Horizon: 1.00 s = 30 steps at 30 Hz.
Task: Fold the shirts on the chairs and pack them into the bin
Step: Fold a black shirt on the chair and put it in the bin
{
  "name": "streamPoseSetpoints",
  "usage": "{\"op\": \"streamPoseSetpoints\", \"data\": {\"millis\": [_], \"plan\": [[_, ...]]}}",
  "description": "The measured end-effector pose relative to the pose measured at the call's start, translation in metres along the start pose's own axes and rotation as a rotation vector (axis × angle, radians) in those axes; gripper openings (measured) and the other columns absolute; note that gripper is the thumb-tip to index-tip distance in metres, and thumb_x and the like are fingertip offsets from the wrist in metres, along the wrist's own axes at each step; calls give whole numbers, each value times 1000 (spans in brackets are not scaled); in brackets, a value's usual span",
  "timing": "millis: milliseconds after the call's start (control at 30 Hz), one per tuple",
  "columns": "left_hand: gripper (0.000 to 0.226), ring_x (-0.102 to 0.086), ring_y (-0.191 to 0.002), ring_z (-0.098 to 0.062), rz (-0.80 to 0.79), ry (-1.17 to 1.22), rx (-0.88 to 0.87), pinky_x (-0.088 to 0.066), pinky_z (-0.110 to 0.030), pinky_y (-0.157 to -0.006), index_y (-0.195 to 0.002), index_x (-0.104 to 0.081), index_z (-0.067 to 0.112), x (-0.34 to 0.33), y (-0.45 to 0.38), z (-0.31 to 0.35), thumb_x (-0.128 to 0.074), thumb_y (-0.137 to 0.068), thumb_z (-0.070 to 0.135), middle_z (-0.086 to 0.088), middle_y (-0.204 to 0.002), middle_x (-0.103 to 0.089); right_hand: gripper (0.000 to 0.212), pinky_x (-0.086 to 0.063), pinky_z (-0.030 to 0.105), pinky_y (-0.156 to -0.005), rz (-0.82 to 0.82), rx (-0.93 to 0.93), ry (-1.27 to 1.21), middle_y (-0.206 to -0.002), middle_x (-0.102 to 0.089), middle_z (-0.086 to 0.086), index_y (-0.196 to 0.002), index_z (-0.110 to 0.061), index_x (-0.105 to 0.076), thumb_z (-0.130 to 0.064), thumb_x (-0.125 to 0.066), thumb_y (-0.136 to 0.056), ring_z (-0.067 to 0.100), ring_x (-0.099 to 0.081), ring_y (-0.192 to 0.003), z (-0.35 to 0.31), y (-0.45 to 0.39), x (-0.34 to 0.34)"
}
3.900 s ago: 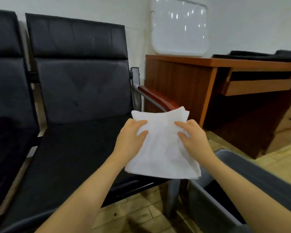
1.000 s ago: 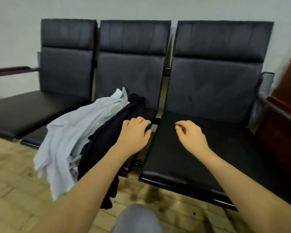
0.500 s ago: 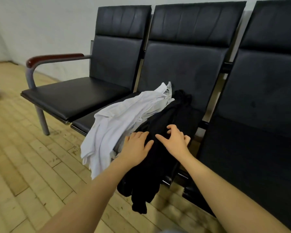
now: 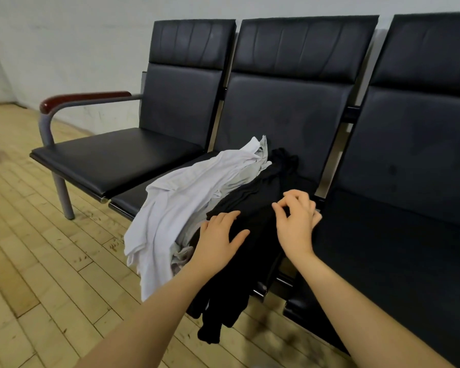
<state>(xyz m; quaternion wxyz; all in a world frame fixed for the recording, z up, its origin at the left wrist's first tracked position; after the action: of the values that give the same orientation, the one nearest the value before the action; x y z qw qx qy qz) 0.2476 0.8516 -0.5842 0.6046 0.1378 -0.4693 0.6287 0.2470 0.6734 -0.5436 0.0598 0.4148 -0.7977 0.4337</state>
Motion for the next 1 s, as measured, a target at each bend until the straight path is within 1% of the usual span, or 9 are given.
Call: {"op": "streamPoseSetpoints", "data": {"millis": [100,200,300,400,467,600,800,900,1000], "plan": [[41,-48,-117,-11,7,13,-58,-21,-22,-97,-133,-50,23,-6,0,11,-51,-95,38,7,-123,-56,19,-16,24,-85,13,-2,-35,-106,-50,-12,-73,-15,-52,-10,-64,-87,5,-41,-100,10,-5,18],[24,-56,-104,-13,53,13,-84,-25,-21,-84,-113,-67,21,-12,0,13,-59,-92,30,7,-107,-64,17,-29,29,-88,-59,5,-93,-104,-52,-13,-75,-11,-53,-7,-62,-88,7,-51,-97,20,-1,21],[16,-60,-93,-11,149,154,1,-39,-24,-87,-101,-72,17,-3,2,7,-62,-91,23,7,-97,-67,17,-40,23,-79,-132,-10,-182,-96,-57,-7,-75,-8,-52,-5,-61,-89,2,-55,-91,25,5,19],[16,-58,-91,-1,229,366,101,-36,-2,-83,-101,-71,15,21,-4,6,-58,-93,18,11,-98,-67,17,-38,17,-77,-148,-27,-223,-97,-59,-2,-75,-8,-51,-5,-58,-91,-2,-54,-91,19,0,19],[14,-57,-87,-1,270,400,113,-35,1,-79,-96,-70,16,38,-15,12,-56,-94,17,14,-93,-65,15,-39,16,-79,-133,-7,-222,-98,-61,-2,-78,-10,-52,-7,-57,-92,4,-56,-92,6,-10,18],[15,-54,-79,3,355,417,73,-36,-2,-73,-85,-59,20,77,-41,25,-51,-96,13,18,-80,-58,7,-44,15,-77,-105,14,-271,-93,-63,-5,-86,-12,-57,-11,-56,-93,7,-59,-88,-23,-34,15],[13,-52,-79,-4,442,304,-24,-35,-3,-73,-89,-63,15,124,-76,42,-52,-96,15,10,-85,-55,7,-44,9,-74,-52,3,-391,-87,-63,-11,-88,-9,-57,-12,-55,-95,-4,-58,-84,-59,-76,26],[15,-53,-81,-6,501,270,-45,-39,-12,-71,-95,-66,14,148,-90,54,-53,-96,20,8,-91,-54,10,-42,12,-65,15,10,-439,-79,-58,-7,-88,-11,-54,-15,-53,-97,-2,-52,-70,-76,-98,43],[18,-55,-87,-7,527,288,-118,-46,-25,-79,-102,-67,14,171,-103,78,-52,-97,22,5,-97,-61,11,-37,14,-57,87,17,-475,-71,-48,-5,-88,-13,-51,-18,-50,-98,-1,-41,-59,-91,-116,64]]}}
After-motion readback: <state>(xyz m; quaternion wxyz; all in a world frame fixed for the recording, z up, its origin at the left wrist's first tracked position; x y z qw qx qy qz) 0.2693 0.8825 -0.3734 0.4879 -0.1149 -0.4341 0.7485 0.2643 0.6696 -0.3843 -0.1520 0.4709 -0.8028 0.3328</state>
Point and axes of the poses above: each hand's wrist, its own y-axis away from the middle knuckle, its own x-axis out of the back of the hand, z = x × y, the point moved 9 cm from there along -y, towards the middle knuckle
